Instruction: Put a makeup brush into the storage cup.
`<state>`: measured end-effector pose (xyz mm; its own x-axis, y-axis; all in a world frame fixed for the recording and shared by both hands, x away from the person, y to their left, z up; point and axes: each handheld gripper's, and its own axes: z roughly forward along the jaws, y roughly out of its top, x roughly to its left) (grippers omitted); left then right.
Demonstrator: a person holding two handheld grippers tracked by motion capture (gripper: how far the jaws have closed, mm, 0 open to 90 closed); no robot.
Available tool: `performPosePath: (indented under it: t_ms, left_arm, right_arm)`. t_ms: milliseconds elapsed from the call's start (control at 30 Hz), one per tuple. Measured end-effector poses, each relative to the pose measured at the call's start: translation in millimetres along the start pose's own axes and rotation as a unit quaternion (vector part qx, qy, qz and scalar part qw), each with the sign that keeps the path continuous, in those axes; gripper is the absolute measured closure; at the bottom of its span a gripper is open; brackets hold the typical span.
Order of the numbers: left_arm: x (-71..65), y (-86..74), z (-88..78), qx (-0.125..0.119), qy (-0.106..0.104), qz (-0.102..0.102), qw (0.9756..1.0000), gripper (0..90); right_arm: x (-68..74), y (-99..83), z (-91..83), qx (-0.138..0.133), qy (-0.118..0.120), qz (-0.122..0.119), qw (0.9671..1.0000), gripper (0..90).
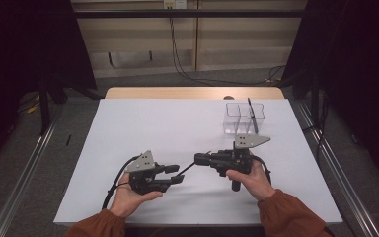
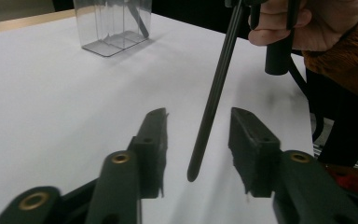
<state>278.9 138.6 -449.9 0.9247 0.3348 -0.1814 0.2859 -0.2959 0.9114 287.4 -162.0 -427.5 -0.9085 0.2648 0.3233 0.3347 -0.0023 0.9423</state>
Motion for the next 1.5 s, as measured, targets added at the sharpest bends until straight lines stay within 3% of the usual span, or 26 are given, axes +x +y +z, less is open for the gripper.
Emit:
performPosePath:
  t_ms: [400,600,800,1133,1267,1500]
  left_arm:
    - [3.5,0.0,-8.8,-0.02,0.035,-0.021,0.999,30.0]
    - [6.6,-0.1,-16.8,-0.026,0.047,-0.03,0.9981,22.3]
    - [11.5,-2.7,-29.1,-0.044,0.077,-0.042,0.9952,13.7]
    - [16.1,-5.5,-41.2,-0.059,0.097,-0.059,0.9917,7.8]
    - [16.4,-6.7,-45.2,-0.061,0.112,-0.047,0.9907,5.8]
    - [18.2,-11.7,-55.2,-0.067,0.143,-0.043,0.9865,4.6]
  right_arm:
    - [-3.6,3.8,-9.6,0.007,-0.022,0.002,0.9997,85.4]
    - [-4.1,5.7,-13.6,0.006,-0.023,0.0,0.9997,85.4]
    - [-5.2,7.5,-19.4,0.013,-0.033,-0.006,0.9994,85.4]
    - [-7.6,10.3,-28.4,0.025,-0.051,-0.009,0.9984,85.3]
    - [-7.7,11.9,-36.0,0.024,-0.061,-0.007,0.9978,85.3]
    - [-8.4,15.5,-45.6,0.025,-0.074,-0.009,0.9969,85.3]
